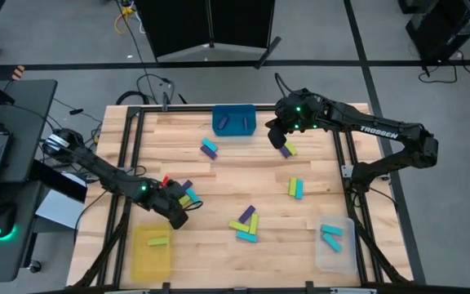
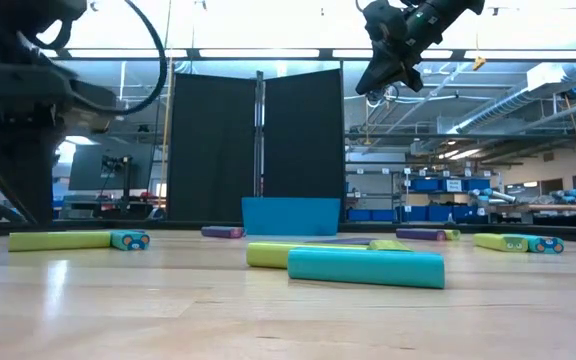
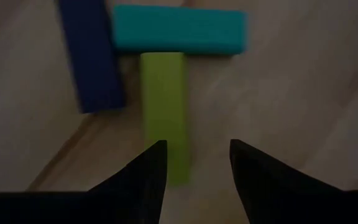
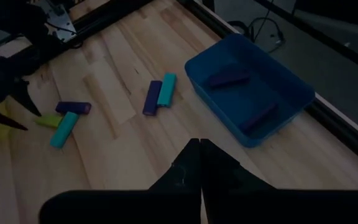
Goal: Sort blocks
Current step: Put the yellow green block into the yellow bin
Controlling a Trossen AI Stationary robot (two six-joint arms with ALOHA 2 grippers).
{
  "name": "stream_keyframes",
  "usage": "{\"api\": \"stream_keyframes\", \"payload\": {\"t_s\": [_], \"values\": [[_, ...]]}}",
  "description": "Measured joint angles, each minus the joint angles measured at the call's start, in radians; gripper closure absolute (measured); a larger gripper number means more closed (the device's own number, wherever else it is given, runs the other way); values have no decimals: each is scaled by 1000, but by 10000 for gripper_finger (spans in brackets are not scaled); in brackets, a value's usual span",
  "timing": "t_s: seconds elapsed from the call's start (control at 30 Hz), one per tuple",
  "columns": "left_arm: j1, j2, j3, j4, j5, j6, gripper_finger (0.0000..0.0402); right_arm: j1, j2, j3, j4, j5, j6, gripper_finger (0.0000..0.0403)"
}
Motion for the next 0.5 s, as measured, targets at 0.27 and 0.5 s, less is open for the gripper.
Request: {"api": "stream_keyframes", "payload": {"t_s": [0.27, 0.5], "values": [[0, 0, -56, 35, -18, -9, 219, 0, 0, 0, 0, 0, -5, 396], [0, -4, -108, 108, -35, -47, 220, 0, 0, 1, 0, 0, -8, 396]]}}
